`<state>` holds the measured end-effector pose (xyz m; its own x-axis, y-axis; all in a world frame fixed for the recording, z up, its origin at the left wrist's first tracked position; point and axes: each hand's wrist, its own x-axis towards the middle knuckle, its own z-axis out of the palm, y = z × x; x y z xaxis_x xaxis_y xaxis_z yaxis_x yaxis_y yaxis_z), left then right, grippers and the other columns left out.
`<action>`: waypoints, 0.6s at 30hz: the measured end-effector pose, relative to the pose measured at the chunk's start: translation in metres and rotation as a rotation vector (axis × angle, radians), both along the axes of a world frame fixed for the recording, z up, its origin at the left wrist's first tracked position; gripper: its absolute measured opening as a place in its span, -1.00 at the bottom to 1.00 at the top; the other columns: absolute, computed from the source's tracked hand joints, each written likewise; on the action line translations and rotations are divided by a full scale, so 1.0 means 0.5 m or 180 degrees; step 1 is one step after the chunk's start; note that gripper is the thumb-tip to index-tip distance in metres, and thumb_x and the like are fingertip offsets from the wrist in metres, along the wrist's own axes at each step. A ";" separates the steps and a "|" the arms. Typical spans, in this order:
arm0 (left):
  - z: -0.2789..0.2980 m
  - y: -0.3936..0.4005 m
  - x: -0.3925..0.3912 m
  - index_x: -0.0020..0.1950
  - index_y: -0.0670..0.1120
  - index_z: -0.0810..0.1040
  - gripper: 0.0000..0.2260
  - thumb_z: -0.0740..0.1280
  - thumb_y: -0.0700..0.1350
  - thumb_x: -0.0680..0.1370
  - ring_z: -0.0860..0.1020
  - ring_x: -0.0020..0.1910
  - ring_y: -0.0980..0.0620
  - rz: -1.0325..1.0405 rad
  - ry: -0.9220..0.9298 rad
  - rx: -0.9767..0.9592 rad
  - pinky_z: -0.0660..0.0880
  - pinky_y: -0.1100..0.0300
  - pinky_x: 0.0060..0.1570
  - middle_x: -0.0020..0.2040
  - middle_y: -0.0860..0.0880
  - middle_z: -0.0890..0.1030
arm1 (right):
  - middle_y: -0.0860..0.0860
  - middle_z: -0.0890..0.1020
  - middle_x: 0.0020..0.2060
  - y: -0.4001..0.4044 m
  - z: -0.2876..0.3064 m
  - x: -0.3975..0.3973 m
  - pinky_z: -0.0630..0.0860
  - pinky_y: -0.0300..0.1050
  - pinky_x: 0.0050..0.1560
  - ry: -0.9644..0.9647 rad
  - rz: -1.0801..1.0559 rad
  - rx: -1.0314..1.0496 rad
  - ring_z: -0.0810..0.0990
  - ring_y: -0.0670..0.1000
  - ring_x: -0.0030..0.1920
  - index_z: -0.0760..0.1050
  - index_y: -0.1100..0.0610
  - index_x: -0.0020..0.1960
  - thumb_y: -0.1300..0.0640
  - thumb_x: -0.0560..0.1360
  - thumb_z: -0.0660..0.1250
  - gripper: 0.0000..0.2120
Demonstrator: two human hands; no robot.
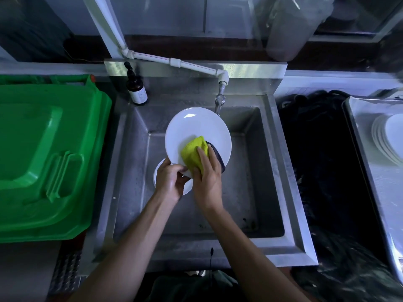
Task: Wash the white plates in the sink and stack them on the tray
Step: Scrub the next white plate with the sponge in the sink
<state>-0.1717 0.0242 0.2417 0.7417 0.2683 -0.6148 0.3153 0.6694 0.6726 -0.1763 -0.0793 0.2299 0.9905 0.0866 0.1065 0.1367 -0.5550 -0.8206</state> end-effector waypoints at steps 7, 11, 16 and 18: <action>-0.009 0.009 -0.007 0.21 -0.26 0.57 -0.55 0.13 -0.50 0.40 0.59 0.03 -0.24 0.0090 0.0031 0.0001 0.55 -0.15 0.09 0.08 -0.28 0.62 | 0.06 0.26 0.55 -0.021 -0.017 0.000 0.23 0.16 0.43 -0.0103 -0.0263 -0.0494 0.21 0.14 0.52 0.34 0.05 0.51 0.24 0.57 0.25 -0.49; -0.016 0.021 -0.011 0.25 -0.32 0.52 -0.56 0.16 -0.50 0.40 0.60 0.03 -0.25 -0.0050 0.0059 0.0225 0.56 -0.21 0.09 0.10 -0.26 0.64 | 0.09 0.20 0.57 -0.049 -0.032 0.024 0.25 0.22 0.42 0.0084 -0.0578 -0.0339 0.21 0.19 0.47 0.28 0.09 0.54 0.26 0.61 0.19 -0.50; -0.008 0.027 -0.012 0.17 -0.24 0.57 -0.53 0.27 -0.39 0.27 0.63 -0.04 -0.17 -0.0254 -0.0134 0.0279 0.62 -0.06 -0.10 0.05 -0.18 0.66 | 0.04 0.12 0.58 -0.077 -0.035 0.055 0.29 0.10 0.43 0.0225 -0.0650 0.0062 0.21 0.13 0.49 0.15 0.00 0.58 0.16 0.62 0.23 -0.43; -0.007 0.033 -0.011 0.11 -0.22 0.58 -0.56 0.28 -0.37 0.23 0.62 -0.06 -0.17 -0.0322 -0.0136 0.0321 0.60 -0.06 -0.10 0.02 -0.18 0.65 | 0.01 0.16 0.57 -0.089 -0.031 0.069 0.27 -0.03 0.43 0.0289 -0.0674 0.0223 0.21 0.04 0.50 0.14 -0.03 0.58 0.14 0.59 0.28 -0.38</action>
